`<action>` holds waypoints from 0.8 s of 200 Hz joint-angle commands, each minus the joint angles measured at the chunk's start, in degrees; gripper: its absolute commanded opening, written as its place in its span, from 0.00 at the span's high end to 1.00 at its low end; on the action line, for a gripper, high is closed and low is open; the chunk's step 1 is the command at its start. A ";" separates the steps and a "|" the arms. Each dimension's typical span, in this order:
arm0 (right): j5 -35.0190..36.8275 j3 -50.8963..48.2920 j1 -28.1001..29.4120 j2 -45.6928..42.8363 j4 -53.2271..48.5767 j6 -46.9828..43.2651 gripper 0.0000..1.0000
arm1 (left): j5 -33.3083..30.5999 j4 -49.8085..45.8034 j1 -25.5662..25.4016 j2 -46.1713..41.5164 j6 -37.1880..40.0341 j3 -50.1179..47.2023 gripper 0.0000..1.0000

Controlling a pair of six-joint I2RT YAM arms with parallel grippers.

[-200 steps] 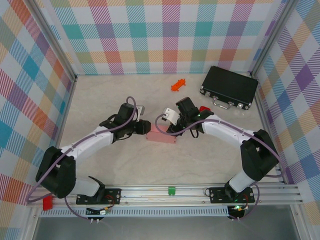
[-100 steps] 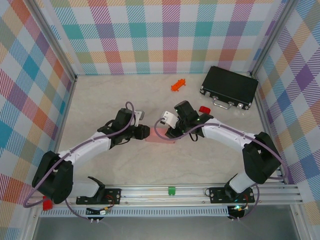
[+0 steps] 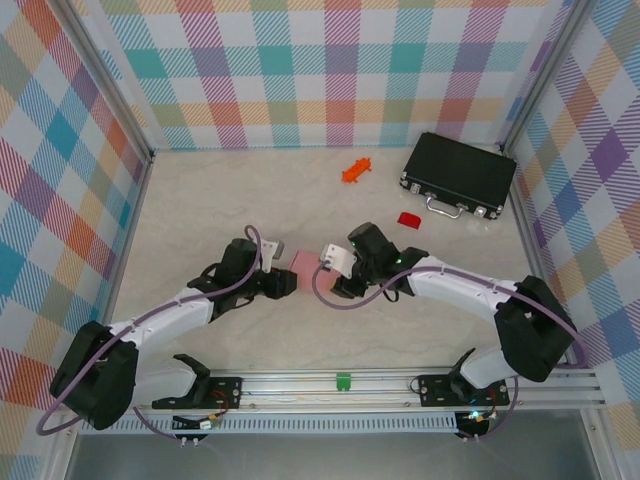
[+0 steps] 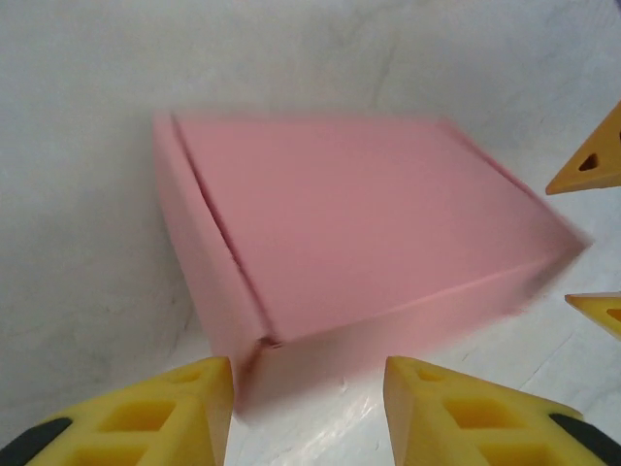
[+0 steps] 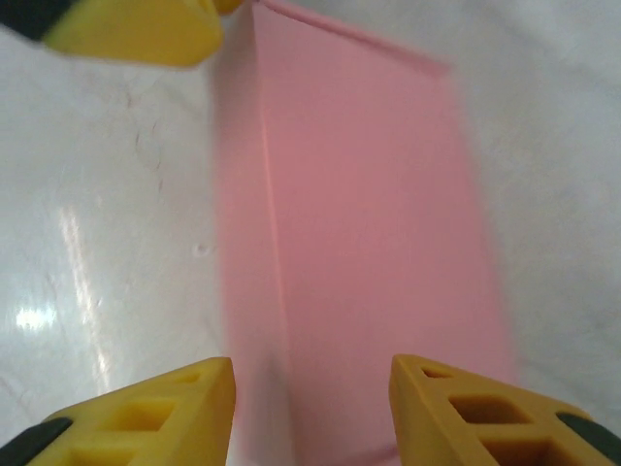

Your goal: Fold the paper box

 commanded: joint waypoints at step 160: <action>28.95 -5.51 -12.55 -3.61 8.37 24.90 0.29 | -41.07 -14.25 2.43 -1.31 -1.82 9.86 0.23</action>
